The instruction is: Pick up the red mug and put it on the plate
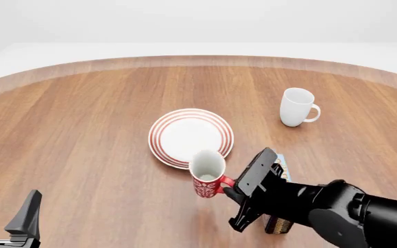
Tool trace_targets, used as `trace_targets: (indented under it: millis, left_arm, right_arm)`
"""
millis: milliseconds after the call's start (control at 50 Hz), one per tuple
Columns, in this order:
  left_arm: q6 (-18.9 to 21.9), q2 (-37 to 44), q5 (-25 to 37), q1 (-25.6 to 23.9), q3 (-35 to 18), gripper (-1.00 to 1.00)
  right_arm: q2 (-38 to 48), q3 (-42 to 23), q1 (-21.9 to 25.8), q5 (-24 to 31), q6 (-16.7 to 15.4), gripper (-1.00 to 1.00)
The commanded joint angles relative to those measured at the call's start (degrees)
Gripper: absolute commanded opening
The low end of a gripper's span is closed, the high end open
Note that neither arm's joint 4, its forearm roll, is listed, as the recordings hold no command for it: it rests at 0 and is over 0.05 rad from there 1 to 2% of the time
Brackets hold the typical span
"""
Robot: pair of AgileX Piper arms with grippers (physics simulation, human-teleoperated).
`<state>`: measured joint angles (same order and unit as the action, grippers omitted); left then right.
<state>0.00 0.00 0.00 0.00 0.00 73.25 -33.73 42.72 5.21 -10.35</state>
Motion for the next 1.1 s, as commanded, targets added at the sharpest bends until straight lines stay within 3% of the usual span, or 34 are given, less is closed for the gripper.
trace_targets:
  millis: [20, 320, 580, 1100]
  left_arm:
    - [0.0, 0.0, 0.0, 0.0, 0.0, 1.0]
    - [0.0, 0.0, 0.0, 0.0, 0.0, 1.0]
    - [0.0, 0.0, 0.0, 0.0, 0.0, 1.0]
    - [0.0, 0.0, 0.0, 0.0, 0.0, 1.0]
  right_arm:
    - [-3.6, -3.0, -1.6, 2.8, -0.9, -1.0]
    - [-4.5, -6.4, -3.7, 2.8, -0.9, -1.0]
    - [-2.9, -7.5, -6.7, -0.3, -1.9, -1.0]
    - [7.7, -13.5, -9.7, -5.2, -4.2, -1.0]
